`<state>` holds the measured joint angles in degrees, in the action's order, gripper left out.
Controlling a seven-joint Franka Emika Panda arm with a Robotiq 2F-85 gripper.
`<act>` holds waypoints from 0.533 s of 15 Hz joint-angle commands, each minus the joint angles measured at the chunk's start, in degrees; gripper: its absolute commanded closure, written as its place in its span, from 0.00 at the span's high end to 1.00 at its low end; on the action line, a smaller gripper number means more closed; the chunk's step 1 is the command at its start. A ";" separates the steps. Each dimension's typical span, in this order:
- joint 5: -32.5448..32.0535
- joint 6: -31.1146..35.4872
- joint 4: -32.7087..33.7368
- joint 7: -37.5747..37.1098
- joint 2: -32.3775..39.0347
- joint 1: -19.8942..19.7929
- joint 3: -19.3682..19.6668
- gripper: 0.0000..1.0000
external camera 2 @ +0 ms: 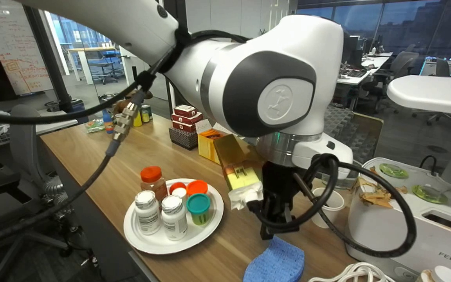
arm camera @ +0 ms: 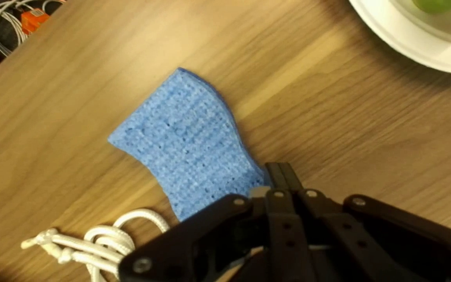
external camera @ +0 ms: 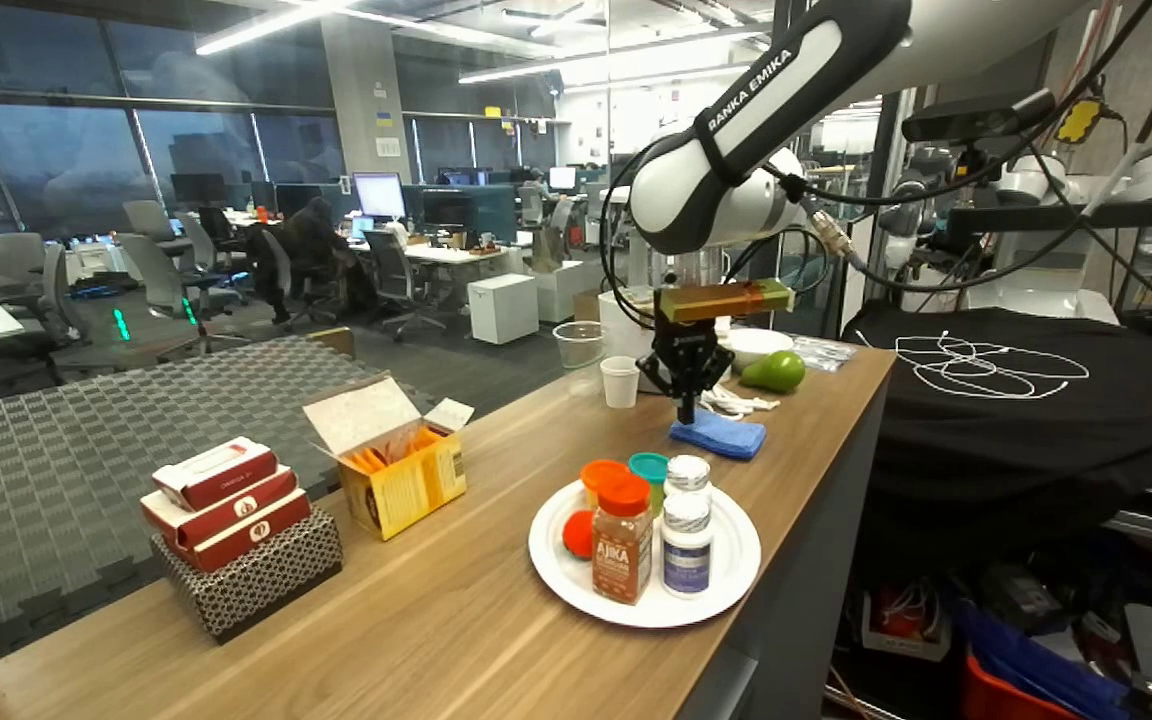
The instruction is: Put all the bottles and the orange ball in the plate, and then use the blue object to clean the table
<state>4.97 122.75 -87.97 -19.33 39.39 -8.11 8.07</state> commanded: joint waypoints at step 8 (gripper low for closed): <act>1.78 0.06 -0.96 0.85 0.64 -2.32 1.02 0.00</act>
<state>5.55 122.76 -89.21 -19.26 39.48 -9.85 9.11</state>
